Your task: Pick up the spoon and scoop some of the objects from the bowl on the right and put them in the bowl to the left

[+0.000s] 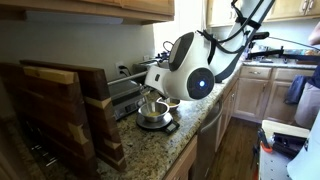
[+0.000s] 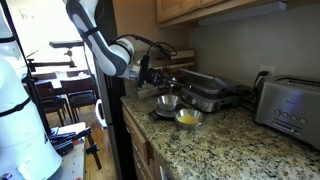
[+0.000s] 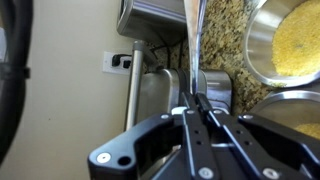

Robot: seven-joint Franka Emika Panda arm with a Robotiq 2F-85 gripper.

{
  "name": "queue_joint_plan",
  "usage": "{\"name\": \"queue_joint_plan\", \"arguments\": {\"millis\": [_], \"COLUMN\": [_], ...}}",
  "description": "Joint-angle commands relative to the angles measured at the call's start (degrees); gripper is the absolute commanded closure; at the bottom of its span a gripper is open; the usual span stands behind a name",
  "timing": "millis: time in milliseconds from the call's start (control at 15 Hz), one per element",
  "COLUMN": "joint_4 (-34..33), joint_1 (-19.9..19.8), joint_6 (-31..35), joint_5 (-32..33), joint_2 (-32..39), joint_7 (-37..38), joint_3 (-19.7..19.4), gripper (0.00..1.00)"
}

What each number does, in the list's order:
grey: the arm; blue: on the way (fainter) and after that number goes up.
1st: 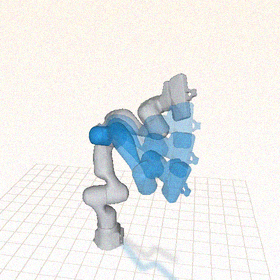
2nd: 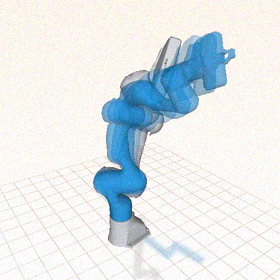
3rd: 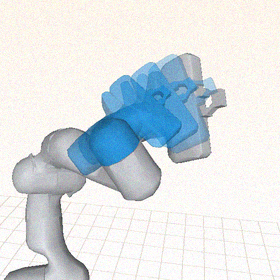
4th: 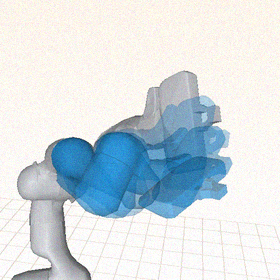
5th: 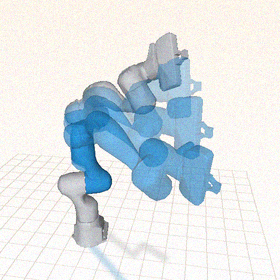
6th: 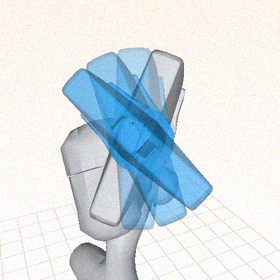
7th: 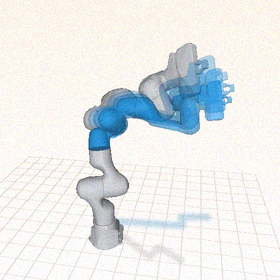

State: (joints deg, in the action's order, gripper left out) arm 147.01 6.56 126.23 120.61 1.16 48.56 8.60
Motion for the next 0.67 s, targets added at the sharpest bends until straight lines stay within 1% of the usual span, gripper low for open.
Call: {"name": "queue_joint_plan", "arguments": {"millis": [0,200,267,333,400,533,600], "joint_4": [4.04,4.57,4.11,3.47,3.67,2.48,1.72], "joint_1": [0.82,0.78,0.36,-0.03,0.72,0.15,-0.29], "joint_6": [-3.07,-4.46,-1.95,0.33,1.77,7.97,12.09], "joint_5": [4.13,6.34,5.10,3.55,-0.41,-6.00,-9.61], "joint_2": [-3.91,-4.03,-3.80,-3.57,-4.10,-4.19,-4.67], "joint_7": [5.58,8.26,6.58,4.71,2.07,-3.11,-6.23], "joint_3": [0.23,0.05,-0.39,-0.77,-0.02,-0.60,-1.05], "gripper": [0.97,0.97,0.97,0.98,0.98,0.98,0.98]}}
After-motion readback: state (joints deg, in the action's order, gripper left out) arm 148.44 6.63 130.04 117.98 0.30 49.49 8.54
